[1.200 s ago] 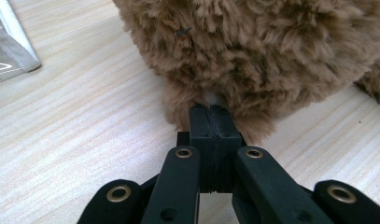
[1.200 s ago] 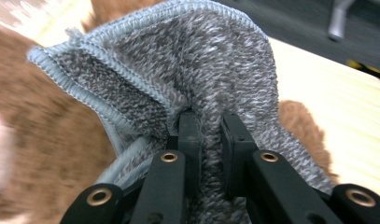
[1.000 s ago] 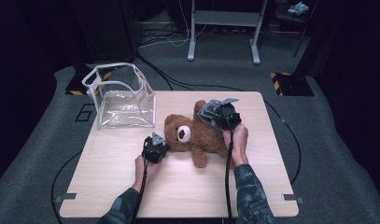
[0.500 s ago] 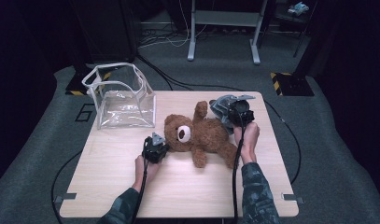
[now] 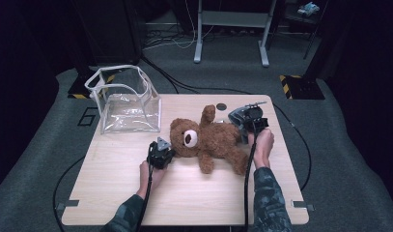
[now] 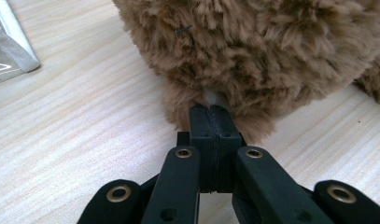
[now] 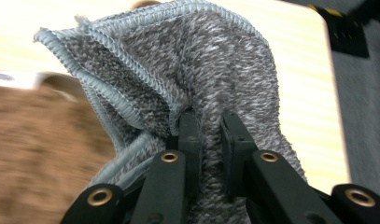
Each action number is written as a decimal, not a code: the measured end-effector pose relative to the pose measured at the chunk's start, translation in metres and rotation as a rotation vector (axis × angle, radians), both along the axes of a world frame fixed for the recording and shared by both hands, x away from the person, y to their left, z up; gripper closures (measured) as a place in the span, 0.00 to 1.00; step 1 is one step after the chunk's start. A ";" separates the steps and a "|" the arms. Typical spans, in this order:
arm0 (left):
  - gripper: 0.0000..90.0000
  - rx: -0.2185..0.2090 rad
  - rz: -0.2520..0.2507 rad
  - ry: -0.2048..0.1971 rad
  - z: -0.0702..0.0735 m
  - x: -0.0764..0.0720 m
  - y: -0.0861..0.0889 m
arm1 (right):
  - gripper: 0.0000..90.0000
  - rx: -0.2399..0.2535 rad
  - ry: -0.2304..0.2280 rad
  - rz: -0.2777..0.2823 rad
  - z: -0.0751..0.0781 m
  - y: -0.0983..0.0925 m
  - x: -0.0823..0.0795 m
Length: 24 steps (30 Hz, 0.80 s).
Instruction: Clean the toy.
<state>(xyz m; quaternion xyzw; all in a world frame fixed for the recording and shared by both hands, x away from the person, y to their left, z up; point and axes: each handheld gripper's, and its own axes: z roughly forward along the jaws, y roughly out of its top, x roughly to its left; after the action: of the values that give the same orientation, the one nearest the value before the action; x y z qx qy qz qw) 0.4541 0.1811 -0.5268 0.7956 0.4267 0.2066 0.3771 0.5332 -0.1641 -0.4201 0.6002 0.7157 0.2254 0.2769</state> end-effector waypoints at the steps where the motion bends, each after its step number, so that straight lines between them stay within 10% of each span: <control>1: 1.00 -0.001 0.001 0.000 0.000 0.000 0.000 | 0.90 0.002 -0.002 -0.022 0.001 -0.006 -0.002; 11: 1.00 0.003 0.000 0.005 0.000 0.000 0.000 | 0.90 0.121 -0.152 0.091 0.028 -0.003 -0.033; 18: 1.00 -0.008 -0.001 0.004 0.000 0.001 0.001 | 0.90 0.087 -0.074 0.121 0.011 0.019 -0.023; 24: 1.00 -0.009 -0.001 0.004 0.000 0.001 0.001 | 0.90 0.032 -0.036 0.022 0.002 -0.011 -0.014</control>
<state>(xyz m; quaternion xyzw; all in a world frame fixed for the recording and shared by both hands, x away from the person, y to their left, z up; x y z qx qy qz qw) 0.4549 0.1820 -0.5269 0.7945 0.4282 0.2027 0.3800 0.5195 -0.1753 -0.4185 0.5924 0.7136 0.2506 0.2775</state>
